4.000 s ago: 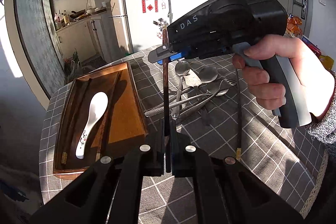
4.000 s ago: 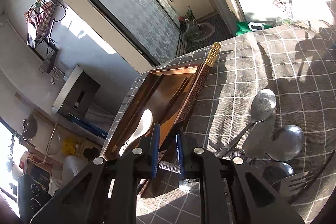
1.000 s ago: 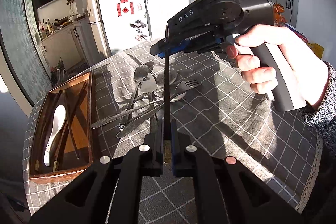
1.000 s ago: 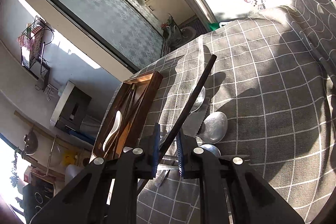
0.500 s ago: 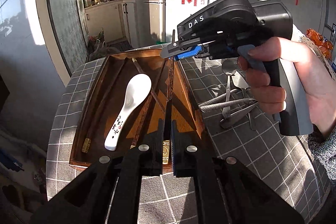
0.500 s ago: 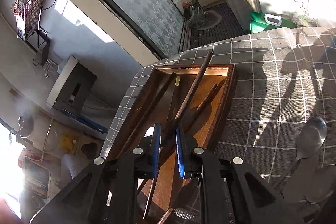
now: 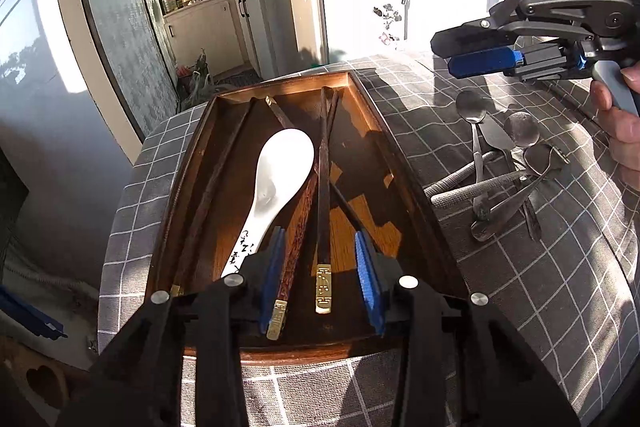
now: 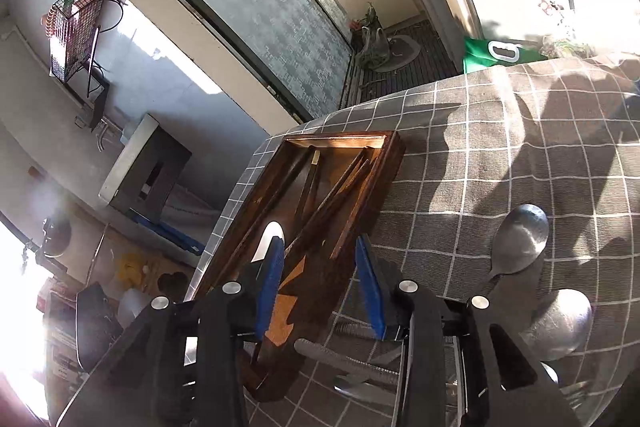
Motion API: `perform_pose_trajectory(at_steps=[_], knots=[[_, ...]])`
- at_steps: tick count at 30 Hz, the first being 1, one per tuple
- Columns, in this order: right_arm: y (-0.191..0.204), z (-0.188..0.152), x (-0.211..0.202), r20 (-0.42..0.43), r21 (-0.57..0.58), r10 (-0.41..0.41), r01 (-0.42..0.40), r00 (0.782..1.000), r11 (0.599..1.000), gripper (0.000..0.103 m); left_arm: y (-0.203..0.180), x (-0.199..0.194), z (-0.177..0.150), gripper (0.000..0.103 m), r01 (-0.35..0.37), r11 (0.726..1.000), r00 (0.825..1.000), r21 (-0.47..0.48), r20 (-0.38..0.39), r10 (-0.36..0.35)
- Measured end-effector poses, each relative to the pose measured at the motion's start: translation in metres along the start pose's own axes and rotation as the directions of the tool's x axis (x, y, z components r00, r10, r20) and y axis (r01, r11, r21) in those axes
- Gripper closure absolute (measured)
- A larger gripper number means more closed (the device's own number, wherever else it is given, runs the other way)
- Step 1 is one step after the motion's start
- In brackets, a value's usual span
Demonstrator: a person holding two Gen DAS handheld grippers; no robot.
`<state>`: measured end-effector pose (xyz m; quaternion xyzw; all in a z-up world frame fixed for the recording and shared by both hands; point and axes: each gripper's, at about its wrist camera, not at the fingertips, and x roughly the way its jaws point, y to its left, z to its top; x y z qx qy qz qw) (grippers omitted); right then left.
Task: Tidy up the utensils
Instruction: 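Lower the chopstick into the wooden tray and open both grippers, then move both grippers over the silver utensils in the pile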
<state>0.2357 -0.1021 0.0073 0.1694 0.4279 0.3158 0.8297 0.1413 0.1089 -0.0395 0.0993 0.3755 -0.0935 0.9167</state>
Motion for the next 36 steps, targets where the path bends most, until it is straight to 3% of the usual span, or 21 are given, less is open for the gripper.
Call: perform_pose_trajectory(at_steps=[1,6,12,20,26,31,36], knots=[[-0.007,-0.002,-0.013,0.017,0.000,-0.008,0.008,1.000,1.000,0.059,0.000,-0.002,0.000,0.045,0.002,1.000,1.000,0.004,0.010,-0.002],[-0.043,-0.011,-0.067,0.086,0.035,-0.037,0.034,0.996,0.999,0.051,-0.012,-0.024,0.006,0.029,-0.011,1.000,0.997,0.020,0.075,0.010],[-0.075,-0.025,-0.084,0.089,0.077,-0.059,0.052,0.994,0.996,0.051,-0.052,-0.037,0.016,0.029,0.074,0.994,0.991,0.081,0.105,-0.082],[-0.087,-0.049,-0.089,0.042,0.071,-0.067,0.064,0.997,0.995,0.051,-0.112,-0.029,0.012,0.029,0.220,0.959,0.971,0.180,0.052,-0.232],[-0.107,-0.082,-0.091,-0.011,0.181,-0.022,0.023,1.000,0.983,0.051,-0.140,-0.011,0.009,0.029,0.244,0.940,0.968,0.240,0.005,-0.253],[-0.107,-0.107,-0.080,-0.062,0.252,0.040,-0.023,0.997,0.967,0.050,-0.145,0.001,0.012,0.029,0.258,0.937,0.965,0.234,-0.015,-0.262],[-0.104,-0.110,-0.074,-0.046,0.276,0.012,0.001,0.999,0.961,0.049,-0.147,0.016,0.018,0.029,0.258,0.935,0.966,0.243,-0.045,-0.255]])
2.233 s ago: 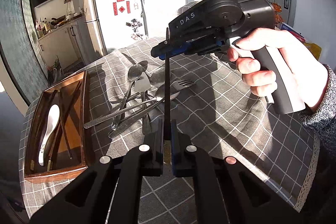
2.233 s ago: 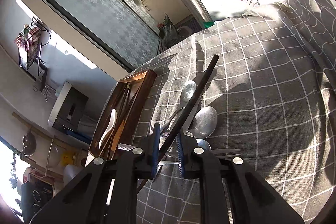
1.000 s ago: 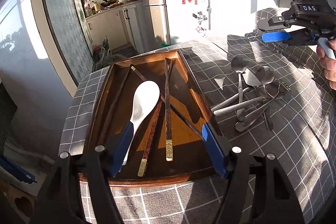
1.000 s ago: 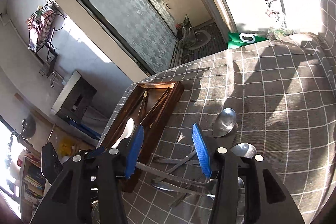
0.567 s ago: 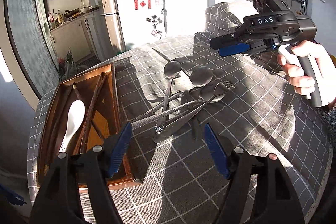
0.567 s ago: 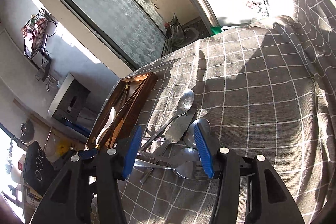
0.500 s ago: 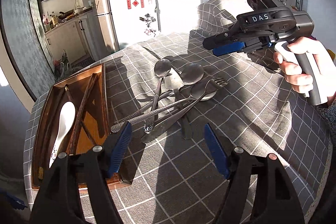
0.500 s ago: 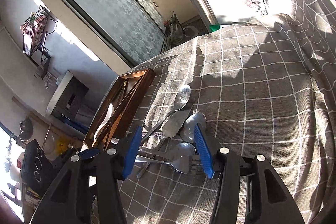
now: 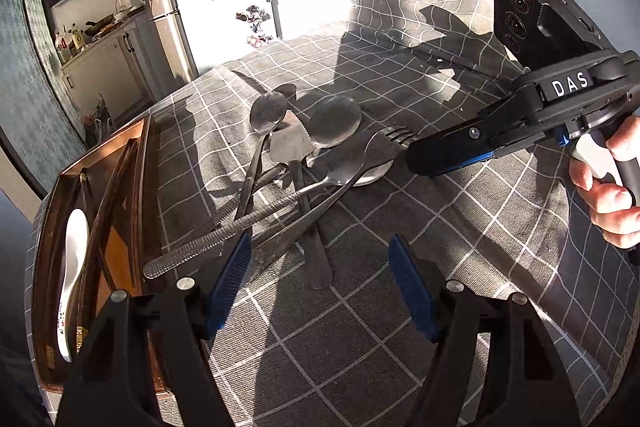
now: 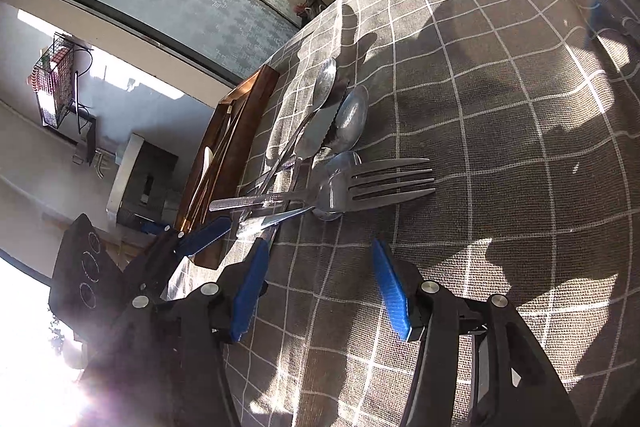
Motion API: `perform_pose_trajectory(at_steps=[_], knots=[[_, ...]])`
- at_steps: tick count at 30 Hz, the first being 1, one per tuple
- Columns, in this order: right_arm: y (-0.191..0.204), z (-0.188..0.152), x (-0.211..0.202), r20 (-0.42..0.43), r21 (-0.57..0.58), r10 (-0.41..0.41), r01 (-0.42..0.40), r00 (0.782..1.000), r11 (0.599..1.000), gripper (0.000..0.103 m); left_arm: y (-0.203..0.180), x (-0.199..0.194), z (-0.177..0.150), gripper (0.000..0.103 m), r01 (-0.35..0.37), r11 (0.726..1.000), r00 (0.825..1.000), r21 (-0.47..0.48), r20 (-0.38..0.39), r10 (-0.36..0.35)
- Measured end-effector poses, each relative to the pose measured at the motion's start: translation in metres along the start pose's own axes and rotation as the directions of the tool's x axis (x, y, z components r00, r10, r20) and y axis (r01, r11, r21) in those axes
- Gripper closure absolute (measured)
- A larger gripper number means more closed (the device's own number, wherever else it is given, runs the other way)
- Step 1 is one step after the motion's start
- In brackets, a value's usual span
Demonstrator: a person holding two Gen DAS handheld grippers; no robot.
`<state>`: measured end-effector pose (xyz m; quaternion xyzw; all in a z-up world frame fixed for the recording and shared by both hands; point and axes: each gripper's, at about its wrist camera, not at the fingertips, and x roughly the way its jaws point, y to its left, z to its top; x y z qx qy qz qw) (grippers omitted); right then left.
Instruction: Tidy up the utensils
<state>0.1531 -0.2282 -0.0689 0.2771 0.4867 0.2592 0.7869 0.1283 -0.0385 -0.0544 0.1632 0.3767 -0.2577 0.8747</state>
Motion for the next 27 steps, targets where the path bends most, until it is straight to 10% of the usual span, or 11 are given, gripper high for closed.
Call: perform_pose_trajectory(at_steps=[14,20,27], knots=[[-0.009,0.024,-0.003,0.038,0.009,-0.014,0.014,0.999,1.000,0.048,0.012,0.030,0.013,0.030,0.037,0.999,0.997,-0.021,-0.064,-0.038],[-0.011,0.024,-0.003,0.045,0.003,-0.007,0.006,0.999,1.000,0.047,0.011,0.028,0.014,0.072,0.056,0.998,0.996,-0.040,-0.064,-0.059],[-0.014,0.023,0.000,0.052,0.021,0.029,-0.030,0.998,0.999,0.045,0.001,0.029,0.018,0.080,0.039,0.999,0.996,0.013,-0.084,-0.037]])
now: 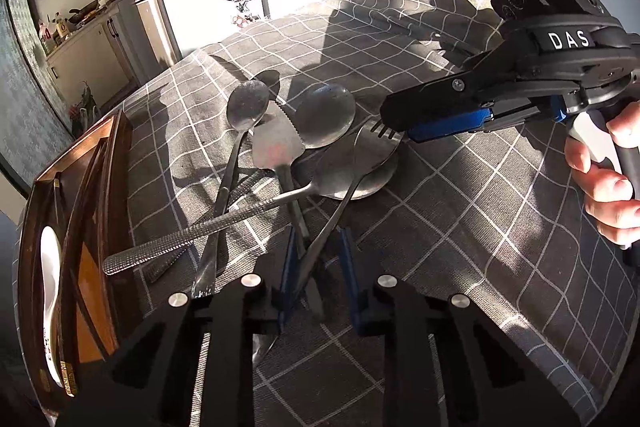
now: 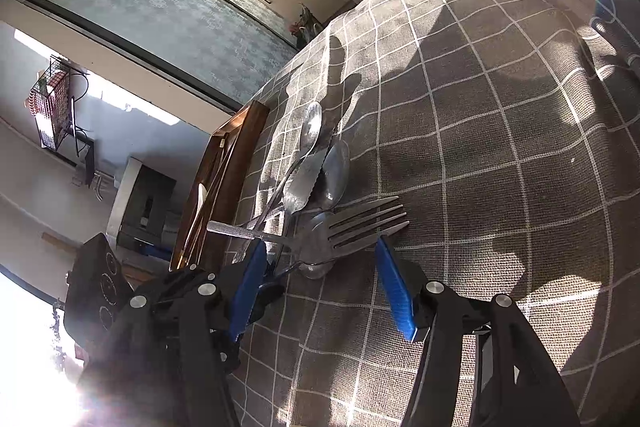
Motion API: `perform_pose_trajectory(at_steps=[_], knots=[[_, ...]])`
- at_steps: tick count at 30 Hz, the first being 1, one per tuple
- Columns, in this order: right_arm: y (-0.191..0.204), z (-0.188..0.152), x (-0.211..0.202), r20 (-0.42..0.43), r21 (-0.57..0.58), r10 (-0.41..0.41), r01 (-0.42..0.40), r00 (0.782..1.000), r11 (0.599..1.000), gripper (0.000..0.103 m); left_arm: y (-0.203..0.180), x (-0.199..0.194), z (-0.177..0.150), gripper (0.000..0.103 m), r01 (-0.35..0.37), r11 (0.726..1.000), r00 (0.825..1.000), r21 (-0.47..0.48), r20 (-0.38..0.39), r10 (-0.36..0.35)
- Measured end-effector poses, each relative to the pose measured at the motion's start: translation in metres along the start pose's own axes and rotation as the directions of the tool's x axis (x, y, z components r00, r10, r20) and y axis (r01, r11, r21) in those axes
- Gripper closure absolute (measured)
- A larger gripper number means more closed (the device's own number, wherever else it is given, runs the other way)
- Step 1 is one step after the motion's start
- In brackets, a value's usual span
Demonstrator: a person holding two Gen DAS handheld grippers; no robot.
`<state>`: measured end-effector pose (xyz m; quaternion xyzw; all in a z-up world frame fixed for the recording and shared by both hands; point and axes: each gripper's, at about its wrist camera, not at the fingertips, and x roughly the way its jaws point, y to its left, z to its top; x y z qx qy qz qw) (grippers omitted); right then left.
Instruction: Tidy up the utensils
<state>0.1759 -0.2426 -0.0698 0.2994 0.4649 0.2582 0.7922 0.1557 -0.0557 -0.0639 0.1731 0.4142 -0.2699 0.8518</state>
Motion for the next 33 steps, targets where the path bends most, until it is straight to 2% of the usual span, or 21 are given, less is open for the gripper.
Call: perform_pose_trajectory(at_steps=[1,4,8,11,13,17,21,24,25,30,32,33], knots=[[-0.001,0.000,0.000,0.004,0.006,0.008,-0.008,1.000,1.000,0.045,-0.001,0.000,0.000,0.088,0.000,1.000,1.000,0.006,0.001,0.000],[-0.003,0.002,0.001,0.003,0.034,0.030,-0.030,1.000,0.999,0.045,-0.007,-0.002,-0.001,0.092,-0.013,1.000,1.000,0.010,0.016,0.013],[-0.002,0.002,0.005,0.009,0.041,0.044,-0.044,0.999,0.998,0.045,-0.009,-0.004,-0.001,0.095,0.029,0.999,0.999,-0.014,0.028,-0.029],[0.001,0.003,0.009,0.020,0.032,0.018,-0.018,1.000,0.999,0.045,-0.011,-0.004,-0.001,0.095,0.044,0.999,0.998,-0.027,0.038,-0.043],[0.001,0.005,0.011,0.032,0.044,0.006,-0.008,0.999,0.999,0.046,-0.008,-0.004,-0.001,0.096,0.079,0.996,0.996,-0.052,0.043,-0.077],[-0.001,0.010,0.016,0.058,0.067,0.013,-0.017,0.998,0.998,0.047,-0.007,-0.004,0.000,0.097,0.120,0.990,0.992,-0.075,0.055,-0.116],[-0.002,0.010,0.023,0.062,0.076,0.022,-0.027,0.998,0.997,0.065,-0.014,-0.007,0.000,0.099,0.131,0.990,0.990,-0.056,0.066,-0.127],[-0.006,0.009,0.026,0.064,0.066,-0.012,0.008,0.998,0.998,0.086,-0.020,-0.008,0.001,0.102,0.124,0.992,0.990,-0.035,0.069,-0.122],[-0.007,0.009,0.026,0.067,0.068,-0.010,0.005,0.998,0.998,0.089,-0.021,-0.009,0.001,0.102,0.124,0.992,0.990,-0.028,0.069,-0.121],[0.003,0.007,0.018,0.106,0.008,-0.028,0.027,0.994,1.000,0.090,-0.025,-0.015,0.000,0.102,0.128,0.992,0.989,-0.015,0.077,-0.126],[0.008,0.006,0.014,0.118,-0.009,-0.011,0.012,0.993,1.000,0.091,-0.026,-0.019,-0.001,0.094,0.124,0.992,0.989,-0.014,0.087,-0.123],[0.011,0.006,0.011,0.125,-0.020,-0.004,0.006,0.992,1.000,0.091,-0.026,-0.022,-0.001,0.076,0.121,0.993,0.989,-0.014,0.091,-0.119]])
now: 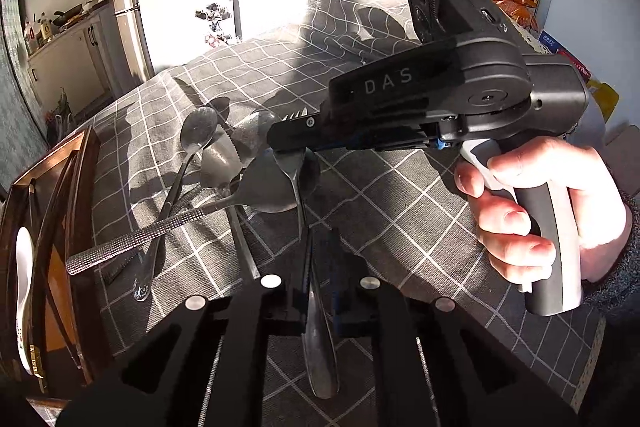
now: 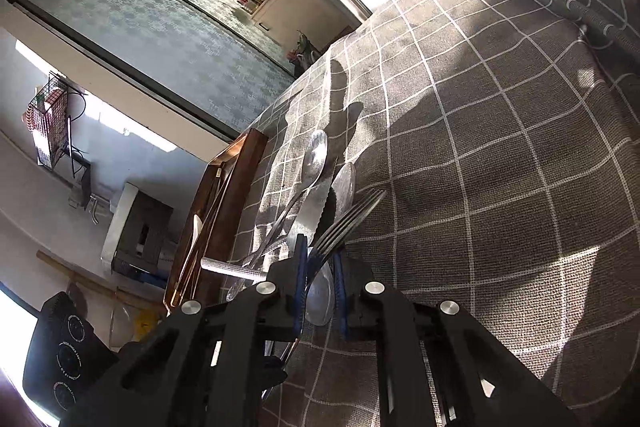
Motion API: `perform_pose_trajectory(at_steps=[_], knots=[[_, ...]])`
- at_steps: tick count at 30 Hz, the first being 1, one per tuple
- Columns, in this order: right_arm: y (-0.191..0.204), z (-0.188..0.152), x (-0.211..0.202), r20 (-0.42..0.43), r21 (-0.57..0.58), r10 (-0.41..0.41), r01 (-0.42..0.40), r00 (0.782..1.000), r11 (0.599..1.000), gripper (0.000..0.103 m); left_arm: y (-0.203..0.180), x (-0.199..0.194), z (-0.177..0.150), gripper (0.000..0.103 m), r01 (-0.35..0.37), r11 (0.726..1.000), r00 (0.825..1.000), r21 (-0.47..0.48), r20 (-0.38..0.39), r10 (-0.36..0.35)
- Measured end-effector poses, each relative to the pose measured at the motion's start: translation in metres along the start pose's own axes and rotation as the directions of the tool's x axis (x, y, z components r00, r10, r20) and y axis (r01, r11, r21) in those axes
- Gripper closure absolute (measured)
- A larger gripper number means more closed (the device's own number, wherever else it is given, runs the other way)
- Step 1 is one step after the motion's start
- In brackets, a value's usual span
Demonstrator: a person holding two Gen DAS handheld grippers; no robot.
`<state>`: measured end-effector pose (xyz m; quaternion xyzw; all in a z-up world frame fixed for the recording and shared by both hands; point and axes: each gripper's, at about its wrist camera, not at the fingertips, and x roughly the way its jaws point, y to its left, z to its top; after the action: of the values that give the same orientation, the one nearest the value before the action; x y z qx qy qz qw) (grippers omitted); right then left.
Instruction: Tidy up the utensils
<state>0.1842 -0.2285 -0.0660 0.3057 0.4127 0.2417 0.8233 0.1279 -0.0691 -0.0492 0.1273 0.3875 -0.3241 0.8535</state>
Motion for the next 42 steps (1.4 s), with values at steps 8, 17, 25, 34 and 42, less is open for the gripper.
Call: perform_pose_trajectory(at_steps=[8,17,25,34,42], knots=[[0.010,0.001,-0.012,0.013,-0.058,-0.020,0.021,1.000,0.998,0.092,-0.003,0.006,-0.008,0.065,-0.014,1.000,1.000,0.007,-0.025,0.015],[0.019,0.001,-0.030,0.059,-0.067,0.052,-0.048,0.997,0.997,0.094,-0.005,0.008,-0.009,0.090,-0.036,0.999,0.999,0.024,-0.031,0.037],[0.061,0.013,-0.032,0.075,-0.117,0.090,-0.081,0.993,0.990,0.095,0.011,-0.022,-0.001,0.090,-0.084,0.996,0.996,-0.019,0.029,0.085],[0.128,0.036,0.018,0.018,-0.146,0.196,-0.192,0.980,0.970,0.095,0.070,-0.082,0.000,0.090,-0.203,0.974,0.974,-0.099,0.084,0.212],[0.174,0.043,0.078,-0.062,-0.159,0.252,-0.259,0.966,0.953,0.095,0.128,-0.114,-0.014,0.090,-0.297,0.940,0.948,-0.171,0.066,0.311]])
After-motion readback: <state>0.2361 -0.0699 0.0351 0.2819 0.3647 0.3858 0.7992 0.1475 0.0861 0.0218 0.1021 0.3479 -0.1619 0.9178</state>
